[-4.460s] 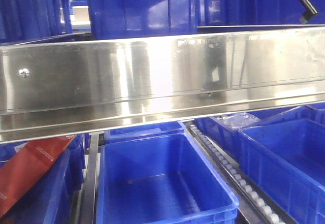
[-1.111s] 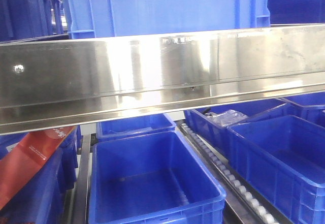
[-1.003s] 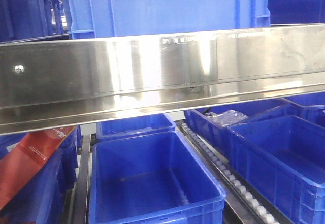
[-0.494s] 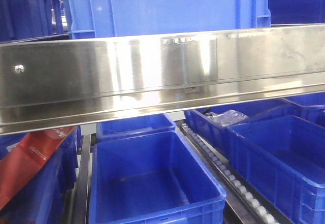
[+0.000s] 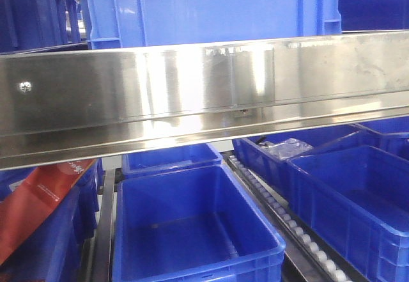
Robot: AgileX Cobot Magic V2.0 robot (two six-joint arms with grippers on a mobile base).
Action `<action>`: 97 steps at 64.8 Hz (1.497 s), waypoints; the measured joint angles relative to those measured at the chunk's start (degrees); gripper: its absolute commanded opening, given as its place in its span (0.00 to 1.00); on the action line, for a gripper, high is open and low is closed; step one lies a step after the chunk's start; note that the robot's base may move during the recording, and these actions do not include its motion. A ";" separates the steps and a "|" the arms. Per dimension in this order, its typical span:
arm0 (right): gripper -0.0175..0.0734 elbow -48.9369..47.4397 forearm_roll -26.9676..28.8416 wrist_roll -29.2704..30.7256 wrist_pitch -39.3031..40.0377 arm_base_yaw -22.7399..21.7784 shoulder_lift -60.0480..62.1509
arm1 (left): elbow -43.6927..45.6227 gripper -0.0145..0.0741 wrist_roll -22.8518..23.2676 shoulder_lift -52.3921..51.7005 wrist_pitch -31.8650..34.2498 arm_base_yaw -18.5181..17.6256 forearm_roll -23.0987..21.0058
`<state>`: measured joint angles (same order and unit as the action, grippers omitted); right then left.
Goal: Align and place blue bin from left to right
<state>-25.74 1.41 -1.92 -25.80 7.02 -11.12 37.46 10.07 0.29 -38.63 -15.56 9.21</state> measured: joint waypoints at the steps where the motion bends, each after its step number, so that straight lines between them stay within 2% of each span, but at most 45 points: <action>1: 0.11 0.00 0.00 0.00 0.00 0.00 0.00 | -0.14 0.17 -0.38 -0.11 0.10 0.64 0.00; 14: 0.11 0.00 0.00 0.00 0.12 0.00 0.00 | -8.22 0.17 -3.49 -0.09 6.61 9.77 -0.53; 28: 0.11 0.00 0.00 0.09 0.12 0.00 0.00 | -22.87 0.17 -4.00 0.01 18.41 14.24 -0.93; 34: 0.11 0.00 0.00 0.09 0.12 0.00 0.00 | -29.24 0.17 -4.00 0.01 23.87 15.46 -2.64; 43: 0.11 0.00 0.00 0.09 0.12 0.00 0.00 | -36.57 0.17 -4.00 0.01 31.11 16.27 -5.57; 46: 0.11 0.00 0.00 0.09 0.12 0.00 0.00 | -37.10 0.17 -4.00 0.01 31.63 16.27 -5.73; 97: 0.11 0.00 0.00 -0.02 0.12 0.00 0.00 | -37.60 0.17 -4.00 0.01 32.58 16.27 -5.86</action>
<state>-25.74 1.41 -1.94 -25.69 7.02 -11.12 -0.14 6.06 0.29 -6.05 0.71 3.35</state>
